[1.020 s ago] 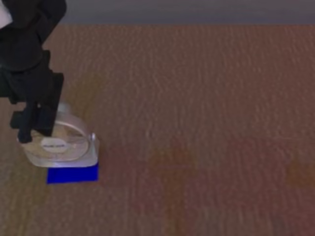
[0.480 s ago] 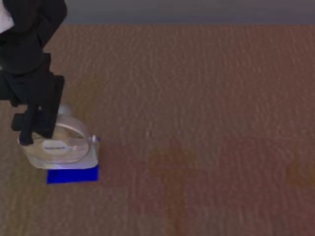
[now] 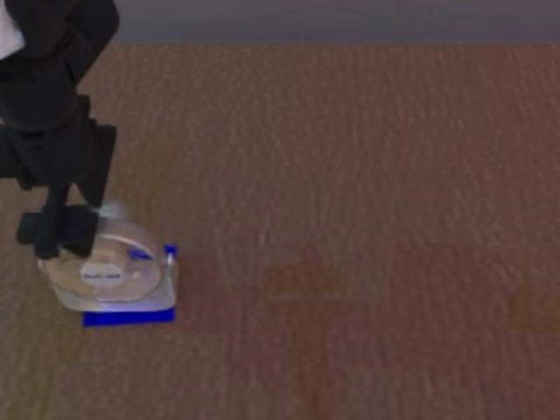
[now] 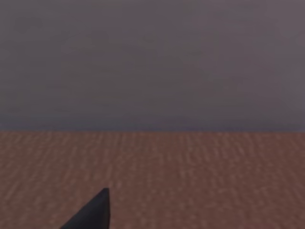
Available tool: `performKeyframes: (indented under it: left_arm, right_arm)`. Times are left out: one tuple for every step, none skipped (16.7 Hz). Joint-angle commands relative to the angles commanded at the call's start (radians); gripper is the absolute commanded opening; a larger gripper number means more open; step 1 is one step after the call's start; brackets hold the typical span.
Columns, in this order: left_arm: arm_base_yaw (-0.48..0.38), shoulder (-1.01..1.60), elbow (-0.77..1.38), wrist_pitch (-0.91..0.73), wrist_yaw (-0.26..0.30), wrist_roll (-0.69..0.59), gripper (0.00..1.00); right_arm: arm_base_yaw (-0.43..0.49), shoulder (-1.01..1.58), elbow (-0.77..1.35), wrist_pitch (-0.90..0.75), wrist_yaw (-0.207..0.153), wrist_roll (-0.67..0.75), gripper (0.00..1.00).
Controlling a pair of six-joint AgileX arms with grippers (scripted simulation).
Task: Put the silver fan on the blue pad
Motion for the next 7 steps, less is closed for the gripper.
performKeyframes:
  left_arm:
    - [0.000,0.000,0.000,0.000,0.000,0.000,0.98]
    - [0.000,0.000,0.000,0.000,0.000,0.000,1.00]
    - [0.000,0.000,0.000,0.000,0.000,0.000,1.00]
    - [0.000,0.000,0.000,0.000,0.000,0.000,1.00]
    - [0.000,0.000,0.000,0.000,0.000,0.000,1.00]
    - [0.000,0.000,0.000,0.000,0.000,0.000,1.00]
    - [0.000,0.000,0.000,0.000,0.000,0.000,1.00]
  right_arm:
    - [0.000,0.000,0.000,0.000,0.000,0.000,1.00]
    - [0.000,0.000,0.000,0.000,0.000,0.000,1.00]
    - [0.000,0.000,0.000,0.000,0.000,0.000,1.00]
    - [0.000,0.000,0.000,0.000,0.000,0.000,1.00]
    - [0.000,0.000,0.000,0.000,0.000,0.000,1.00]
    - [0.000,0.000,0.000,0.000,0.000,0.000,1.00]
    - [0.000,0.000,0.000,0.000,0.000,0.000,1.00]
